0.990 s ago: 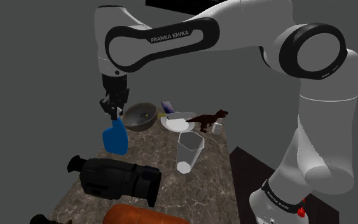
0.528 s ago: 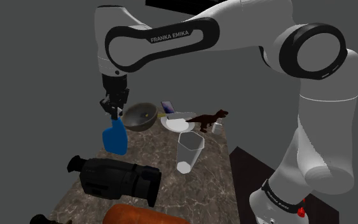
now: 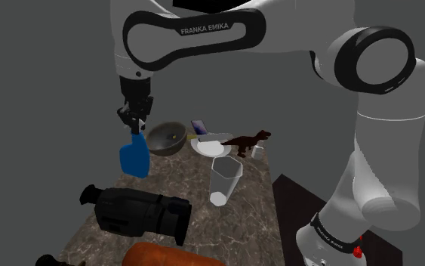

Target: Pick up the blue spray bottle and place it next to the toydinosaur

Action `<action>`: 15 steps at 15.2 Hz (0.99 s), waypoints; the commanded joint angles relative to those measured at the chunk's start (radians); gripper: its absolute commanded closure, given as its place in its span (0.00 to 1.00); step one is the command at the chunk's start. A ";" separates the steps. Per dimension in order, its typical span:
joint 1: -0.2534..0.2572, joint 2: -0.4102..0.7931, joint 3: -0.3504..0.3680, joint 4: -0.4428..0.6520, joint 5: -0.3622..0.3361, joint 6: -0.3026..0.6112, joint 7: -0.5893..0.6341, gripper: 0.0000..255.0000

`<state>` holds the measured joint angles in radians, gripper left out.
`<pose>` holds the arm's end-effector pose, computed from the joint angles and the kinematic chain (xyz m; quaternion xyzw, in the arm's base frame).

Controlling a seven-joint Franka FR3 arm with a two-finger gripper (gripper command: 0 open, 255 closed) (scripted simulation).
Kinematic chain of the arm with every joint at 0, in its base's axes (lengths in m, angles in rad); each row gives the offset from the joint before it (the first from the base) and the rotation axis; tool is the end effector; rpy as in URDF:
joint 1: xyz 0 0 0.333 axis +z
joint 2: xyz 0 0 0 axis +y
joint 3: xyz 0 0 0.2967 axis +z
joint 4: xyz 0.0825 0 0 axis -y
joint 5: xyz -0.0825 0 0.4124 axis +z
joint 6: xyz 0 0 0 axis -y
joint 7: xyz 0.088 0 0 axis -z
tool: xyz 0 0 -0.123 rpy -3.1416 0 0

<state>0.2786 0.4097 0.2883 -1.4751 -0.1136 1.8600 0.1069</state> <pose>0.6050 0.3438 0.4077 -0.9724 -0.2332 0.0044 0.0010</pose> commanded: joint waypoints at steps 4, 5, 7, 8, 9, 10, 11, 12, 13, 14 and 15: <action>0.002 -0.007 0.002 0.059 0.003 -0.066 -0.003 1.00; 0.003 -0.007 0.002 0.072 0.003 -0.079 -0.004 1.00; 0.005 -0.007 0.003 0.099 0.004 -0.106 -0.004 1.00; 0.006 -0.007 0.003 0.114 0.004 -0.120 -0.005 1.00; 0.007 -0.006 0.003 0.128 0.004 -0.134 -0.005 1.00; 0.008 -0.005 0.004 0.143 0.004 -0.148 -0.005 1.00; 0.009 -0.004 0.004 0.159 0.003 -0.162 -0.006 1.00; 0.010 -0.002 0.004 0.175 0.003 -0.176 -0.006 1.00; 0.012 0.000 0.004 0.192 0.003 -0.191 -0.006 1.00; 0.013 0.002 0.004 0.209 0.002 -0.206 -0.006 1.00; 0.015 0.005 0.004 0.227 0.002 -0.221 -0.006 1.00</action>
<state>0.2926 0.4145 0.2924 -1.2628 -0.1121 1.6535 0.1007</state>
